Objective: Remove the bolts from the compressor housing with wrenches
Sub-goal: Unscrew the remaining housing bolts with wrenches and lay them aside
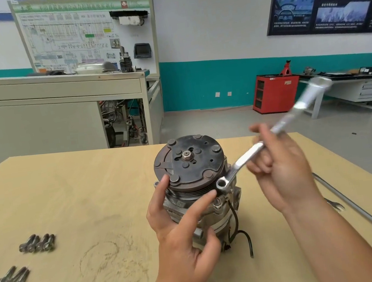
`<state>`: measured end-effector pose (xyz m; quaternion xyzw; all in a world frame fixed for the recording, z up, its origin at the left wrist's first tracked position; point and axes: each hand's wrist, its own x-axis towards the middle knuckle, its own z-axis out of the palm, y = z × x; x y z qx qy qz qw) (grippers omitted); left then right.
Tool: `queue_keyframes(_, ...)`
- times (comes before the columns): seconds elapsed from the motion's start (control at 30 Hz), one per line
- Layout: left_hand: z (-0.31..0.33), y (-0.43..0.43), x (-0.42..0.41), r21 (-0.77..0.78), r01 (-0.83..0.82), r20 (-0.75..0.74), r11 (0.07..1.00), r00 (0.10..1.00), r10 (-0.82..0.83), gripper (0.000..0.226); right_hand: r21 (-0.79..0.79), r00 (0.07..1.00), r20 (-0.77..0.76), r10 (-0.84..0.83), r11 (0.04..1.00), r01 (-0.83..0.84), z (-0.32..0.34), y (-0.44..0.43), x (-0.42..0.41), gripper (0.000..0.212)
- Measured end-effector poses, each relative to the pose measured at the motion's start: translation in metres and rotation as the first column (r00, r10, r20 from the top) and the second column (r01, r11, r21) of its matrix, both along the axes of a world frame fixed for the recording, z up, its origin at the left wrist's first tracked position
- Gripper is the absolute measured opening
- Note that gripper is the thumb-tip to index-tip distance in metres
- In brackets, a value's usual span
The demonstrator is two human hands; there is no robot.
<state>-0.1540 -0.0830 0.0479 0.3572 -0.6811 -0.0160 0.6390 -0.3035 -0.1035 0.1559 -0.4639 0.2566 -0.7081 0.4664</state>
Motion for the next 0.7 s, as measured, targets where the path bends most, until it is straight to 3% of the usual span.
queue_keyframes(0.1,0.0,-0.001,0.0,0.009,0.002,-0.017,1.0,1.0,-0.002,0.051,-0.063,0.995,0.084,-0.051,0.996,0.057,-0.009,0.034,-0.014,0.036)
queue_keyframes(0.3,0.001,0.0,0.001,0.013,-0.011,-0.023,1.0,1.0,0.012,0.046,-0.043,0.976,-0.139,-0.168,0.986,0.164,-0.051,0.087,-0.003,0.045)
queue_keyframes(0.4,0.003,0.001,0.002,0.014,-0.029,-0.014,0.999,0.999,0.029,0.045,0.022,0.977,-0.143,-0.16,0.986,0.165,-0.063,0.094,0.007,0.009)
queue_keyframes(0.47,0.003,0.002,0.003,0.008,-0.038,-0.014,0.999,0.999,0.038,0.045,0.043,0.947,-0.265,-0.184,0.978,0.202,-0.072,0.097,0.013,0.047)
queue_keyframes(0.5,0.004,0.002,0.003,0.004,-0.039,-0.016,0.999,0.999,0.039,0.045,0.042,0.934,-0.295,-0.202,0.974,0.224,-0.074,0.1,0.017,0.054)
queue_keyframes(0.63,0.005,0.002,0.002,0.001,-0.032,-0.015,0.999,0.999,0.032,0.045,-0.06,0.876,-0.41,-0.253,0.966,0.251,-0.07,0.105,0.029,0.031)
queue_keyframes(0.7,0.004,0.001,0.002,-0.011,-0.034,-0.012,0.999,0.999,0.034,0.045,-0.078,0.85,-0.46,-0.257,0.965,0.25,-0.067,0.108,0.031,0.031)
